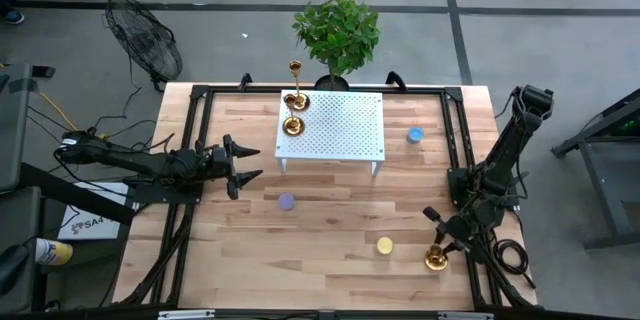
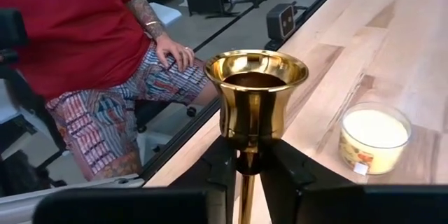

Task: Pick & Place candle stick holders
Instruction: Put the gold candle holder on the shelf

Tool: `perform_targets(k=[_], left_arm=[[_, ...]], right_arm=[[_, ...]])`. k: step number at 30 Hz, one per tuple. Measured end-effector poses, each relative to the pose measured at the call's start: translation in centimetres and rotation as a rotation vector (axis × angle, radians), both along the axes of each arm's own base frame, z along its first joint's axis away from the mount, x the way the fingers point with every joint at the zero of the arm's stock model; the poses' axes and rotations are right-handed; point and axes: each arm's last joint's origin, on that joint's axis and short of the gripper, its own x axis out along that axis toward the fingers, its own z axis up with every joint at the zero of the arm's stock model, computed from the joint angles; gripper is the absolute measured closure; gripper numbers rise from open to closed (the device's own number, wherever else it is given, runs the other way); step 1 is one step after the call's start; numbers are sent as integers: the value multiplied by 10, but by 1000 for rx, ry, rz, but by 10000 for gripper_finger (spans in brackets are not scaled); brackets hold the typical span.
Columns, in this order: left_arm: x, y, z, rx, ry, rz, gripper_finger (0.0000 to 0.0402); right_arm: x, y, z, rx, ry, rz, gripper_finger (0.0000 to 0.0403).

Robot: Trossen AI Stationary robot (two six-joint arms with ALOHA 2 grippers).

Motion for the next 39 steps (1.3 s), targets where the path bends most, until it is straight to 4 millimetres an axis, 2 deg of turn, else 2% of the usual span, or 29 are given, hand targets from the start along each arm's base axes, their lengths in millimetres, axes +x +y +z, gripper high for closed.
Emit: perform_targets(k=[21,39], left_arm=[[0,0,0,0,0,0,110],[0,0,0,0,0,0,110]], right_arm=[[1,-1,0,-3,-7,-27,370],[4,-4,1,-62,-85,-183,369]])
